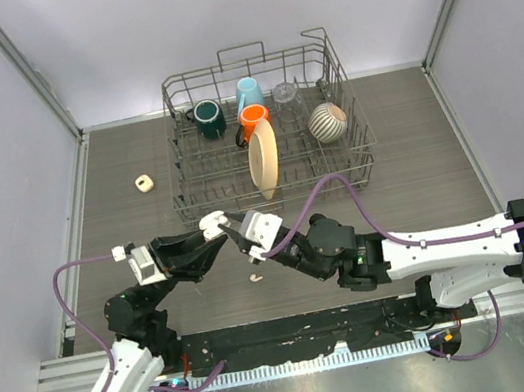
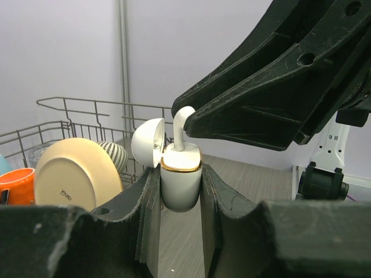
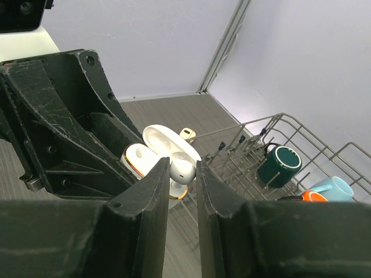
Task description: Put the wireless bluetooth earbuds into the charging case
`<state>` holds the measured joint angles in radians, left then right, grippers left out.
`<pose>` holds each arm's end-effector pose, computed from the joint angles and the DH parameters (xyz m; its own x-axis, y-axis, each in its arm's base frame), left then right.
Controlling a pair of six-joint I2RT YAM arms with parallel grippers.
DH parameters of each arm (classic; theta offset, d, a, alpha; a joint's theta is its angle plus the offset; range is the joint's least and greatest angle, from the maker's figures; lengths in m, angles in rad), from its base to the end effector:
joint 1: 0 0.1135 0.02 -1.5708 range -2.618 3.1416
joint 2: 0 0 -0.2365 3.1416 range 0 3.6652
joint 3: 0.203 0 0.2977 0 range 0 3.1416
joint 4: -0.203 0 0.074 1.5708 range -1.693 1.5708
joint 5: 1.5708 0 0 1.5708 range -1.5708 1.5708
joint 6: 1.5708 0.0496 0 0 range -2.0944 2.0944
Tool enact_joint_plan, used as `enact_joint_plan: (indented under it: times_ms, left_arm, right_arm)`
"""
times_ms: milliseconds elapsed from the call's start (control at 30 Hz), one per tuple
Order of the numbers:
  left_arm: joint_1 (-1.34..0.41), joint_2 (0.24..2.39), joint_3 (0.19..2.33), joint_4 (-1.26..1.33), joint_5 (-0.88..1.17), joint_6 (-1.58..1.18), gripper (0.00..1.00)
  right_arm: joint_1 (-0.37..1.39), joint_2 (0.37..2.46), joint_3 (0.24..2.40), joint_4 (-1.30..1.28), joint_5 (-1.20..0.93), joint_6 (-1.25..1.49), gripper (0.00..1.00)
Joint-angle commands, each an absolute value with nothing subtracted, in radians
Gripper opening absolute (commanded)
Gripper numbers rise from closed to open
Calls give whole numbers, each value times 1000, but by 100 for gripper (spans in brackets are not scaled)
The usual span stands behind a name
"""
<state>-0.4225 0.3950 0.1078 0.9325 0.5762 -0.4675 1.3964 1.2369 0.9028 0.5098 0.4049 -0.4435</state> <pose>0.1629 -0.1028 0.2490 0.1558 -0.4844 -0.8609 0.9086 0.4123 -0.0675 0.0809 0.3466 0.3189 0.3869 -0.0769 -0.9189 -0.7438 0.5630 -0.3603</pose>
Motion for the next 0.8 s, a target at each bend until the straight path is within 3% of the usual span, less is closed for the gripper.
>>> enact_joint_plan:
  times_ms: [0,200,767]
  left_arm:
    - [-417,396,135,1034,534,-453,0]
    - [-417,403,138,1034,538,-453,0]
    - [-419,416,146,1034,526,-442,0]
  right_arm:
    - [1405,1256,949,437,357,-425,3]
    - [1405,1281,998,388,383,-393,6]
    - [1405,1321,1077,276,414,-350,5]
